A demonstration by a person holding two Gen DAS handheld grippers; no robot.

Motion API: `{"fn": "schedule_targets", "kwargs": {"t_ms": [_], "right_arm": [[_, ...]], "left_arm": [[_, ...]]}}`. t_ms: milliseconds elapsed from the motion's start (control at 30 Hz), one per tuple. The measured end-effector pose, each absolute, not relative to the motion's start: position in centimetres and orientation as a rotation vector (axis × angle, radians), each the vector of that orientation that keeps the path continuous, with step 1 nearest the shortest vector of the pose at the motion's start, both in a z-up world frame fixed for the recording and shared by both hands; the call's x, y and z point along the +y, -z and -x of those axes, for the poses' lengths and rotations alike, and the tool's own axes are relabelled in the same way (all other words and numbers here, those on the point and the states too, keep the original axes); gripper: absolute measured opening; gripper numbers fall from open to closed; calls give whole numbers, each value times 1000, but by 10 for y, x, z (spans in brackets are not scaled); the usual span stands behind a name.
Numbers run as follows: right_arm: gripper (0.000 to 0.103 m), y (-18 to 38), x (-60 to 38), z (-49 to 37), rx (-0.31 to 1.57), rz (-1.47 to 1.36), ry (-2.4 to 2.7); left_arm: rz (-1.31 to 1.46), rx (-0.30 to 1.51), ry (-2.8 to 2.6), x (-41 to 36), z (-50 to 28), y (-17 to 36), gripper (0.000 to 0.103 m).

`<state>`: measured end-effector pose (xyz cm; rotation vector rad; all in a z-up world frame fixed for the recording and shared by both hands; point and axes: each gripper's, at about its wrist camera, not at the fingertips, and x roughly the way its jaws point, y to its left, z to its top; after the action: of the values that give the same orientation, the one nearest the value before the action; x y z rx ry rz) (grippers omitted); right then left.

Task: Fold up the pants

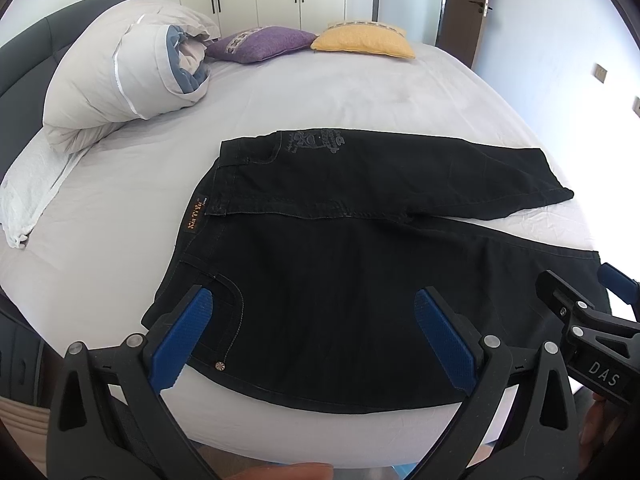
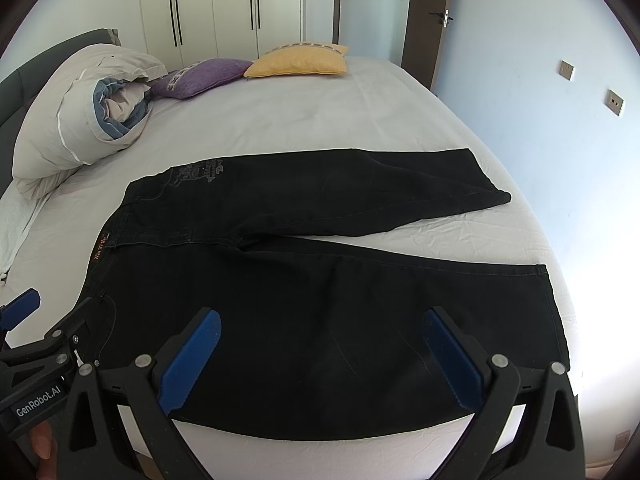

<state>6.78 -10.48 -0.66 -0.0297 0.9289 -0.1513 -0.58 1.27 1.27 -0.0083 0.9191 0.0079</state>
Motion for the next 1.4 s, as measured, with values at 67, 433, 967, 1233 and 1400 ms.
{"fn": "schedule_targets", "kwargs": {"t_ms": [67,433,967,1233,1400], "right_arm": [[103,7,-104,-68,927,30,152],[103,6,-102,-66,926,30,145],[103,5,-101,-66,926,30,144],[103,5,-100,-66,927,29,143],[103,4,-97,-65,929,33,138]], "left_arm": [[9,920,-9,15,5,-15,103],[7,918,-12,15,5,-16,103],[5,919,-13,19,5,-19,103],[1,919,-13,18,4,-18,103],[4,922,-13,21,4,-19,103]]}}
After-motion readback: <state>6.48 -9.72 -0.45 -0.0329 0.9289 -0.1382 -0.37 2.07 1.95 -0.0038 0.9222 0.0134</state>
